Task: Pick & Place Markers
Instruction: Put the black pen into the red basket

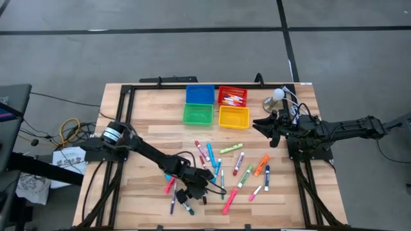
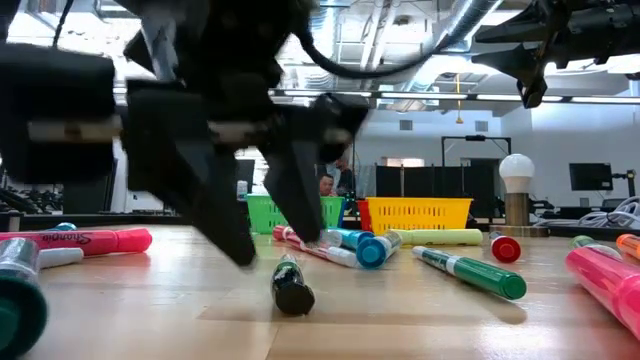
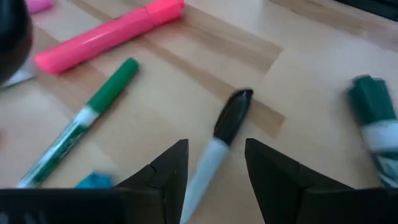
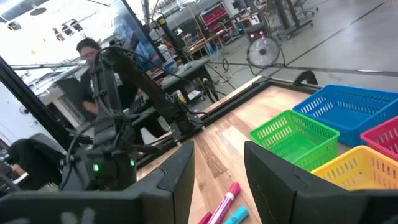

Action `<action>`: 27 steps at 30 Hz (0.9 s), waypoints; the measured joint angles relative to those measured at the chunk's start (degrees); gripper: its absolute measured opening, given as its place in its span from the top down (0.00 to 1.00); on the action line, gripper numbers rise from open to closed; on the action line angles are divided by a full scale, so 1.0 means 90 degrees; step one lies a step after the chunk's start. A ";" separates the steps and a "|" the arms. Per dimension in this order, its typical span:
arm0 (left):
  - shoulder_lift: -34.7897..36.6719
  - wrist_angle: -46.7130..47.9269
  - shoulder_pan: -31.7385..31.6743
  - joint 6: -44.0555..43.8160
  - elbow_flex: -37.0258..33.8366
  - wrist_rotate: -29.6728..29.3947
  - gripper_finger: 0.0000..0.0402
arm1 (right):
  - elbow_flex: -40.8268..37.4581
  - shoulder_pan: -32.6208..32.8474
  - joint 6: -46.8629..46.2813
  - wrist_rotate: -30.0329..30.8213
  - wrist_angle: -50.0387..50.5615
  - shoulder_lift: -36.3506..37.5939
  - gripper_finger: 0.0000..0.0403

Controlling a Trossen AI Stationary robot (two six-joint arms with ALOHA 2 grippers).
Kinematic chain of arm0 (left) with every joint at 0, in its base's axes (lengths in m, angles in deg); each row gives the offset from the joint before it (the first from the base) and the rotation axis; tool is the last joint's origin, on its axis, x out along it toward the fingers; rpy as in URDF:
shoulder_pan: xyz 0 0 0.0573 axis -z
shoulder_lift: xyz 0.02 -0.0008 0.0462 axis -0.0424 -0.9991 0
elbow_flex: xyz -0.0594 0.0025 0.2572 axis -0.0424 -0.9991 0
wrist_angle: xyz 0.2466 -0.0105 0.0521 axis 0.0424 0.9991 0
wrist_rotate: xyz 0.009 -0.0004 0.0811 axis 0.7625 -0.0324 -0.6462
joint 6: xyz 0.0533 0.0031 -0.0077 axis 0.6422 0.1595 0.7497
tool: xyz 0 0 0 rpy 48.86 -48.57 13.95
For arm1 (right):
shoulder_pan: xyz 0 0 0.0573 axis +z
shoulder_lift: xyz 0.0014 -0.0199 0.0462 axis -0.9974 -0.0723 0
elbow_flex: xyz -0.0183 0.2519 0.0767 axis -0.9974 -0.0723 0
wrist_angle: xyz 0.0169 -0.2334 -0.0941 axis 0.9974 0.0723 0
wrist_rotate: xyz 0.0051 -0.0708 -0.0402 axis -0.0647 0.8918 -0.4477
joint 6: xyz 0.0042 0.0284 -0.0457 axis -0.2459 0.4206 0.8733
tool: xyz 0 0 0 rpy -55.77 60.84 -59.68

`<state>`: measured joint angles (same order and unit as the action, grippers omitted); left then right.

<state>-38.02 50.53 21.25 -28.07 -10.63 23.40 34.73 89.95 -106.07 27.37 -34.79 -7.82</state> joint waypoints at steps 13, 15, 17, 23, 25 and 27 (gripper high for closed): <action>-0.0502 0.0107 -0.0153 -0.0191 0.0366 0.0316 0.60 | 0.0000 0.0000 -0.0223 -0.0002 0.0132 0.0000 0.68; -0.0509 0.0111 -0.0153 -0.0359 0.0364 0.0343 0.61 | 0.0000 0.0000 -0.0222 -0.0002 0.0130 0.0000 0.68; -0.0499 0.0130 -0.0155 -0.0545 0.0360 0.0396 0.65 | 0.0000 0.0000 -0.0221 0.0000 0.0130 -0.0001 0.68; -0.0485 0.0176 -0.0132 -0.0946 0.0344 0.0452 0.84 | 0.0000 0.0000 -0.0177 0.0002 0.0128 0.0000 0.68; -0.0482 0.0174 -0.0131 -0.1046 0.0342 0.0457 0.89 | 0.0000 0.0000 -0.0175 0.0002 0.0128 0.0000 0.68; -0.0479 0.0162 -0.0131 -0.1114 0.0342 0.0445 0.90 | 0.0000 0.0000 -0.0171 0.0003 0.0128 0.0000 0.68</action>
<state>-42.33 51.99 20.07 -38.10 -7.55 27.41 34.73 89.95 -107.61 27.40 -33.64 -7.82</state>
